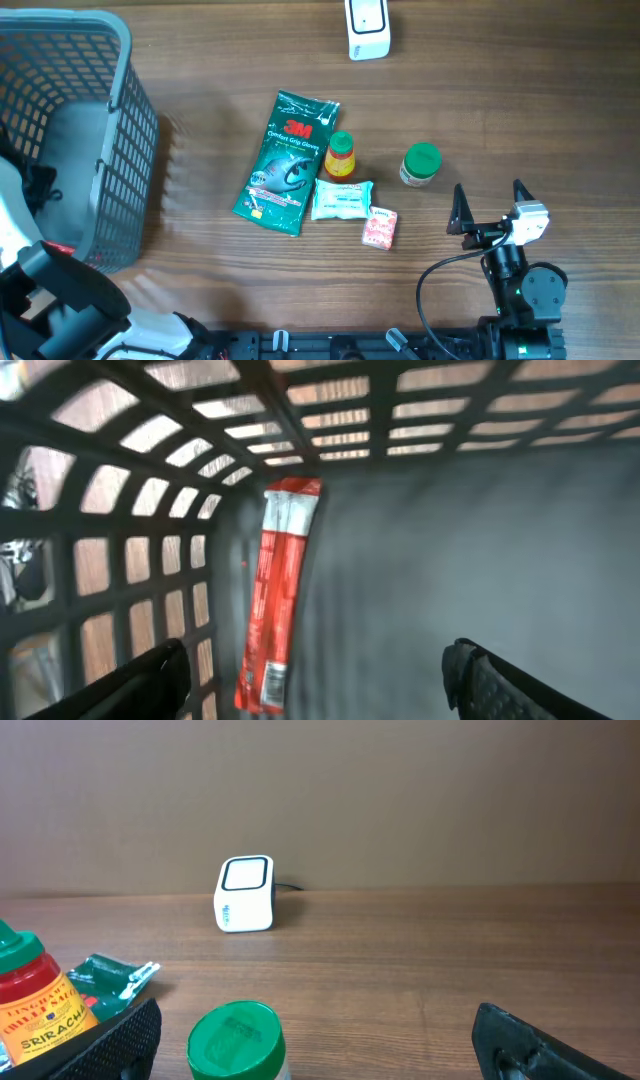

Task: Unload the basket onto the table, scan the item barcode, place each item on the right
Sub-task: 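Return the left gripper into the basket and grasp the red-white stick pack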

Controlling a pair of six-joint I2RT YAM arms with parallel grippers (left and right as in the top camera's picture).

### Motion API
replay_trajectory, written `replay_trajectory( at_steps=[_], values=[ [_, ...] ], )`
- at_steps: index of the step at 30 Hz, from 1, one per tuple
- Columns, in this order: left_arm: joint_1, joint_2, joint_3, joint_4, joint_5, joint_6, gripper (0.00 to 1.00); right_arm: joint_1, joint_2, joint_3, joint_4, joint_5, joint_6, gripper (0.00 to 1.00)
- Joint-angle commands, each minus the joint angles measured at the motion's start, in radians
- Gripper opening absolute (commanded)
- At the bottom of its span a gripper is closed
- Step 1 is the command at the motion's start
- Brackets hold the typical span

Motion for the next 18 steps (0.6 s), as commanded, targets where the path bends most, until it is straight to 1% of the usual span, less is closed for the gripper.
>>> replay_trajectory(
  at_steps=[1,3,8,13,18],
  values=[
    [0.039,0.004,-0.074,0.044,0.055,0.098,0.86,0.003,0.000,-0.001,0.003,0.005,-0.011,1.00],
    [0.056,0.004,-0.101,0.072,0.055,0.109,0.91,0.003,0.000,-0.001,0.003,0.005,-0.011,1.00],
    [0.090,0.004,-0.170,0.156,0.064,0.109,0.94,0.003,0.000,-0.001,0.003,0.005,-0.010,1.00],
    [0.106,0.004,-0.247,0.261,0.071,0.109,1.00,0.003,0.000,-0.001,0.003,0.005,-0.011,0.99],
    [0.106,0.005,-0.315,0.358,0.101,0.109,1.00,0.003,0.000,-0.001,0.003,0.005,-0.010,1.00]
  ],
)
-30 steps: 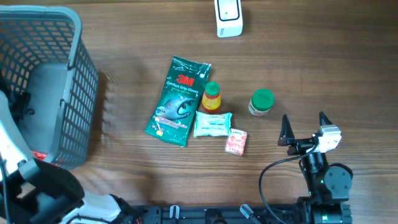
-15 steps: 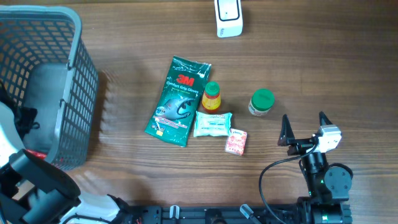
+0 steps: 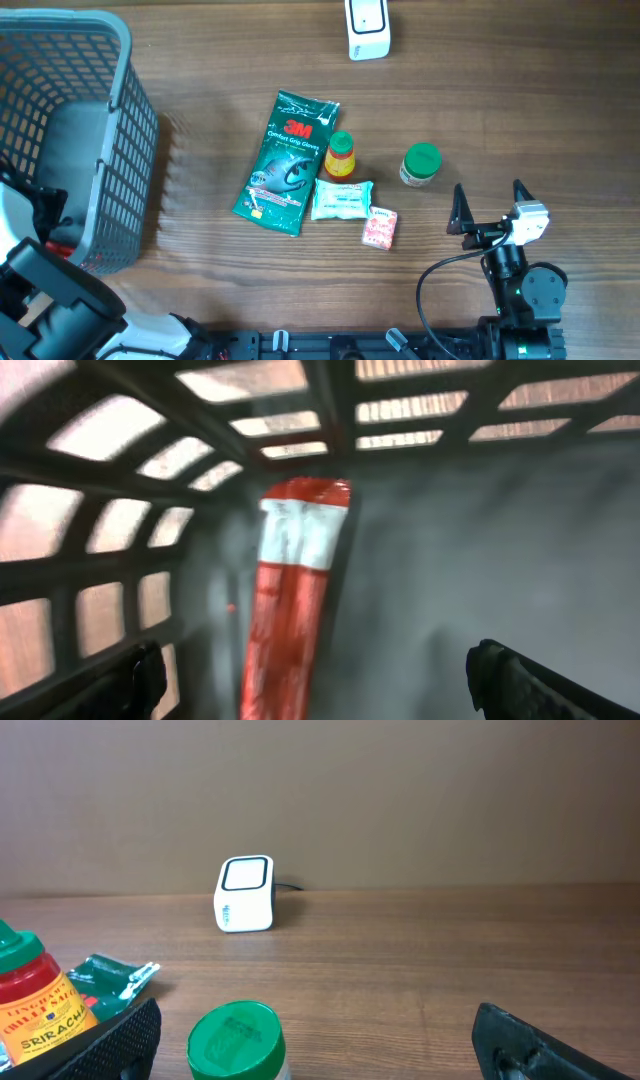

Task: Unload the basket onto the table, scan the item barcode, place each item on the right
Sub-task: 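Return the left gripper into the basket and grasp the red-white stick pack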

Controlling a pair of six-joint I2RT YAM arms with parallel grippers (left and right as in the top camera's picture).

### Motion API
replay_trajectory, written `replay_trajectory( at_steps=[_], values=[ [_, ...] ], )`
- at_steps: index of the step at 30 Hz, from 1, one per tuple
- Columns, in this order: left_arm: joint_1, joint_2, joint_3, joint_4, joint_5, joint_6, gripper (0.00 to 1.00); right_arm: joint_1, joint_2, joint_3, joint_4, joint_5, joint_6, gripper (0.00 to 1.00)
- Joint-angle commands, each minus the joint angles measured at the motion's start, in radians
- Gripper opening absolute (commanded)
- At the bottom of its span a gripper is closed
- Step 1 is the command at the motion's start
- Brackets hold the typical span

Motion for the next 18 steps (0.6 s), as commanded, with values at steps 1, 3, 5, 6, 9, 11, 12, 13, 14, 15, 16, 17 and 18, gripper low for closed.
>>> replay_trajectory(
  at_steps=[1,3,5,6,9,11,12,13,14,15,16,17,18],
  values=[
    [0.006,0.005,-0.066,0.066,0.038,0.012,1.00,0.003,0.000,-0.001,0.003,0.005,-0.011,1.00],
    [0.006,0.005,-0.097,0.101,0.037,0.012,1.00,0.003,0.000,-0.001,0.003,0.005,-0.011,1.00],
    [0.008,0.006,-0.123,0.129,0.037,0.012,1.00,0.003,0.000,-0.001,0.003,0.005,-0.010,1.00],
    [0.010,0.006,-0.143,0.150,0.037,0.012,1.00,0.003,0.000,-0.001,0.003,0.005,-0.011,1.00],
    [0.024,0.007,-0.185,0.195,0.038,0.011,1.00,0.003,0.000,-0.001,0.003,0.005,-0.011,1.00],
    [0.036,0.011,-0.205,0.216,0.056,0.011,1.00,0.003,0.000,-0.001,0.003,0.005,-0.011,1.00],
    [0.042,0.015,-0.212,0.224,0.071,0.011,1.00,0.003,0.000,-0.001,0.003,0.005,-0.011,0.99],
    [0.049,0.019,-0.219,0.232,0.087,0.011,1.00,0.003,0.000,-0.001,0.003,0.005,-0.011,1.00],
    [0.055,0.025,-0.226,0.241,0.106,0.011,0.99,0.003,0.000,-0.001,0.003,0.005,-0.011,1.00],
    [0.061,0.031,-0.233,0.251,0.124,0.011,0.92,0.003,0.000,-0.001,0.003,0.005,-0.010,1.00],
    [0.065,0.037,-0.239,0.259,0.138,0.011,0.82,0.003,0.000,-0.001,0.003,0.005,-0.011,1.00],
    [0.068,0.042,-0.244,0.265,0.151,0.011,0.72,0.003,0.000,-0.001,0.003,0.005,-0.010,1.00],
    [0.070,0.047,-0.246,0.267,0.159,0.011,0.61,0.003,0.000,-0.001,0.003,0.005,-0.011,1.00]
  ],
)
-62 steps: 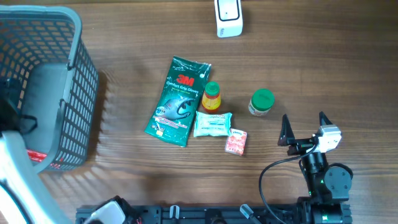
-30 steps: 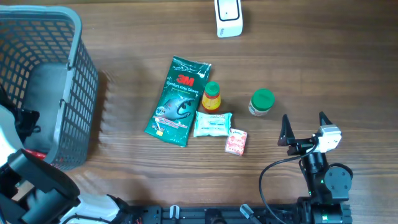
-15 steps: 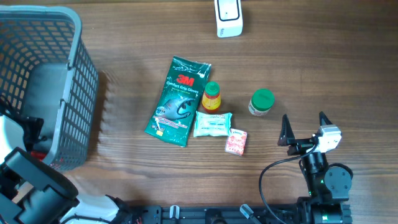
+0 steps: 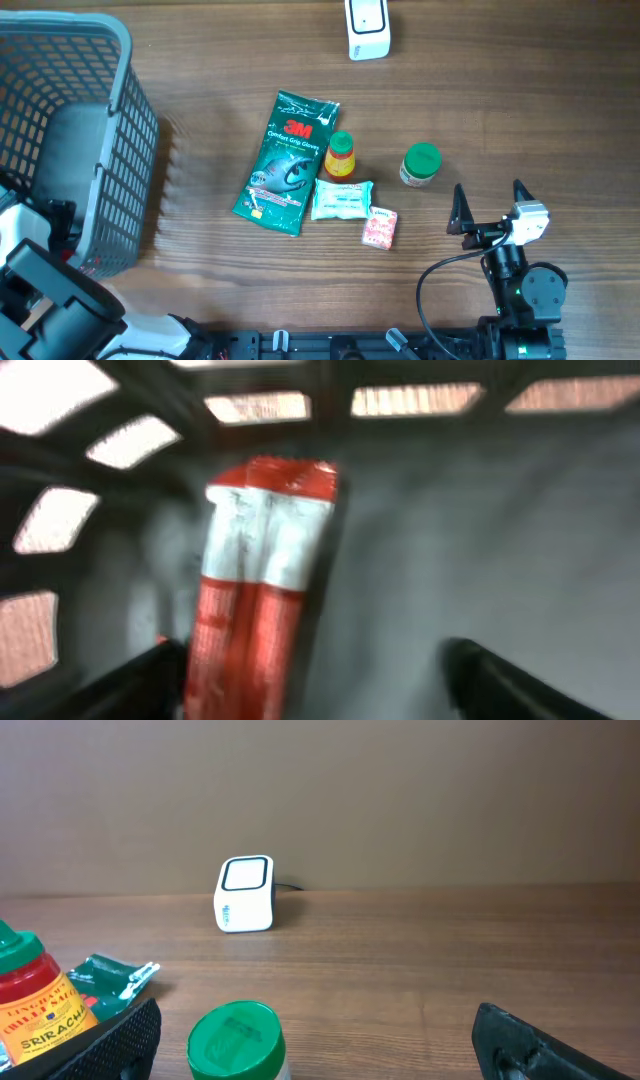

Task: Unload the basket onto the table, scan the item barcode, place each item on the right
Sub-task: 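Return the left gripper into the basket and grasp the red-white stick pack, then lift the red stick pack out and lay it between jar and tissues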

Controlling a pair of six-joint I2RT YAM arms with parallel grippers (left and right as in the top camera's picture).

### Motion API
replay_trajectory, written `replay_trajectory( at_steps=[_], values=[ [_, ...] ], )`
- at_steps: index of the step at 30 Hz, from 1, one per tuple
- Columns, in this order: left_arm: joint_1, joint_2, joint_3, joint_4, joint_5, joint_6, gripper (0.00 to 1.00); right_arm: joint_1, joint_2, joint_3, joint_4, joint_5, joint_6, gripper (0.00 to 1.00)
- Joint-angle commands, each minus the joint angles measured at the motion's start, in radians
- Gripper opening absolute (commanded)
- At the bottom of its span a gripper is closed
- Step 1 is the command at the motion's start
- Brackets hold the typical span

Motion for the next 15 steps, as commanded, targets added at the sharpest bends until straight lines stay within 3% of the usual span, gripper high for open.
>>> replay_trajectory(
  at_steps=[1,3,7,15],
  values=[
    [0.026,0.056,-0.057,-0.004,0.079,0.006,0.52,0.003,0.000,-0.001,0.003,0.005,-0.010,1.00],
    [0.026,0.063,-0.057,0.000,0.080,0.006,0.42,0.003,0.000,-0.001,0.003,0.005,-0.011,1.00],
    [0.026,0.065,-0.057,-0.001,0.080,0.003,0.04,0.003,0.000,-0.001,0.003,0.005,-0.011,1.00],
    [0.026,0.039,-0.024,-0.003,0.191,0.004,0.04,0.003,0.000,-0.001,0.003,0.005,-0.011,1.00]
  ],
)
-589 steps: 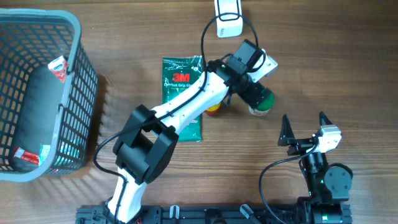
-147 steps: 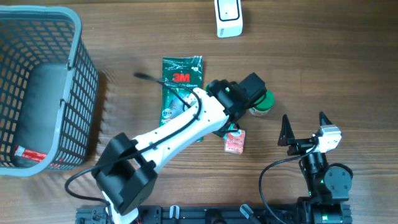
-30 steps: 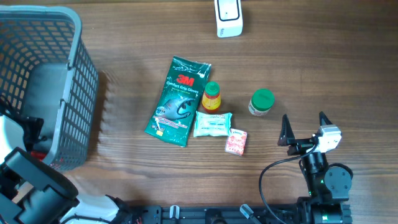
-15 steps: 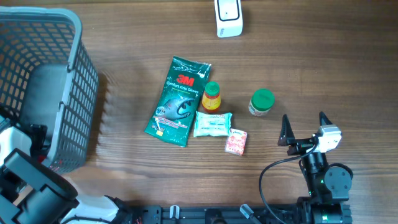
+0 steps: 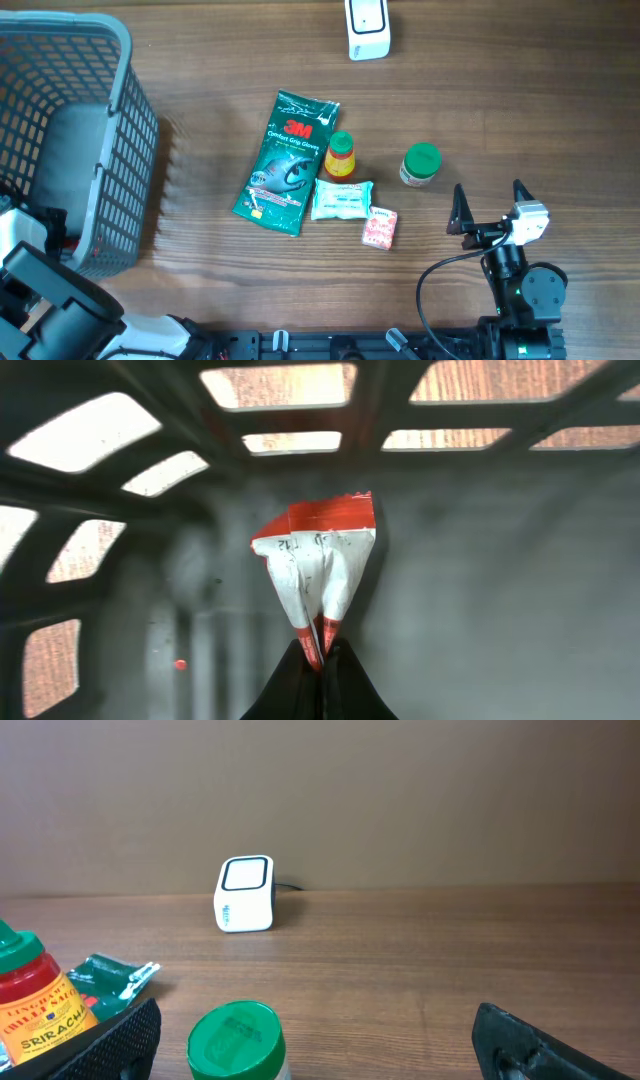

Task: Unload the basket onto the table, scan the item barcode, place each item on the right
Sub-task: 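Lift the red stick pack out and lay it between jar and tissues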

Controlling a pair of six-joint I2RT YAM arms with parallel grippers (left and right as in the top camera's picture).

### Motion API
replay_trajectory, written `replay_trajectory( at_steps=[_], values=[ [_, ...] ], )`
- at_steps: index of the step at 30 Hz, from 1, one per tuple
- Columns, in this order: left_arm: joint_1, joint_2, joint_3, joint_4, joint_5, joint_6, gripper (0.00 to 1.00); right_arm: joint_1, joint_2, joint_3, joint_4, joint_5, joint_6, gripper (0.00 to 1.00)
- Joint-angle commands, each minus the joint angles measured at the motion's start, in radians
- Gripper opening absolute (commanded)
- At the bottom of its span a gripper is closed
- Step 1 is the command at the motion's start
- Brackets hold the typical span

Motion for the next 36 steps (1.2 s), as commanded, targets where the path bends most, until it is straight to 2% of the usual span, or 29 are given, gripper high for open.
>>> replay_trajectory(
  at_steps=[1,8,22,29,36],
  values=[
    [0.000,0.032,-0.007,-0.029,0.183,-0.006,0.04,0.003,0.000,-0.001,0.003,0.005,-0.010,1.00],
    [-0.005,-0.093,0.072,-0.035,0.347,-0.006,0.04,0.003,0.000,-0.001,0.003,0.005,-0.010,1.00],
    [-0.120,-0.563,0.152,-0.004,0.361,-0.006,0.04,0.003,0.000,-0.001,0.003,0.005,-0.010,1.00],
    [-0.298,-0.799,0.152,0.128,0.361,-0.040,0.04,0.003,0.000,-0.001,0.003,0.005,-0.011,1.00],
    [-0.541,-0.866,0.152,0.205,0.361,-0.040,0.04,0.003,0.000,-0.001,0.003,0.005,-0.010,1.00]
  ],
)
